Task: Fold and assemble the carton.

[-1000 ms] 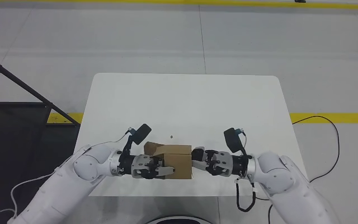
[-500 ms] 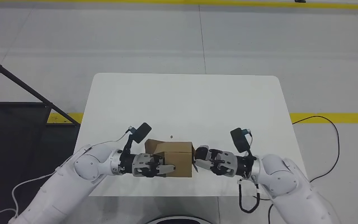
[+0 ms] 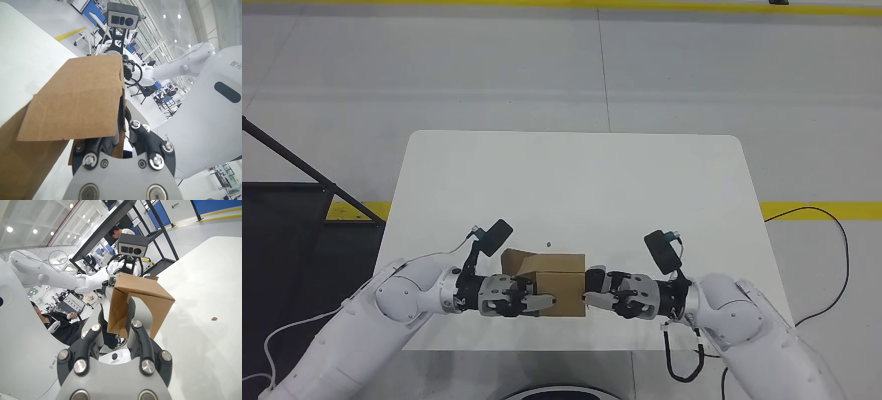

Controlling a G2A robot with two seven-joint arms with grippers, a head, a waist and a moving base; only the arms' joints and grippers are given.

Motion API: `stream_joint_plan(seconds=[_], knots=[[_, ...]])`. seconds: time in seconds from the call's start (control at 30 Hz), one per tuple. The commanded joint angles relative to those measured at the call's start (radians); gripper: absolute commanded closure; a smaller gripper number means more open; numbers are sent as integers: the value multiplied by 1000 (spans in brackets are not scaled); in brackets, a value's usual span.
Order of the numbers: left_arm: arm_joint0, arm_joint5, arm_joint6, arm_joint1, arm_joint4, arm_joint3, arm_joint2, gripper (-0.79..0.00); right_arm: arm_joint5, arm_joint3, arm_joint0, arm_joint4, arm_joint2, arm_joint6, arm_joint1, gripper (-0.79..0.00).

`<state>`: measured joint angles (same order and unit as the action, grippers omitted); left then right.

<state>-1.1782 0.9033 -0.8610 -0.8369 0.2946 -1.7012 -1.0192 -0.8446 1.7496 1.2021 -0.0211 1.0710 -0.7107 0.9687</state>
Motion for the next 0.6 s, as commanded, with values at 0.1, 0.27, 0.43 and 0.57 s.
stream_joint_plan(seconds=[0.1,0.27,0.43,0.57], knots=[[1,4,-5,-2,1,0,4,0,-3,-15,-22,-13,-29,-5,6,-326],[3,5,-11,-5,4,1,7,0,-8,-27,-40,-29,-49,-17,10,-326],[6,7,-15,-7,4,2,13,0,-14,-35,-56,-48,-69,-35,14,-329],[9,7,-18,-9,4,4,15,0,-15,-42,-66,-54,-78,-41,16,-326]])
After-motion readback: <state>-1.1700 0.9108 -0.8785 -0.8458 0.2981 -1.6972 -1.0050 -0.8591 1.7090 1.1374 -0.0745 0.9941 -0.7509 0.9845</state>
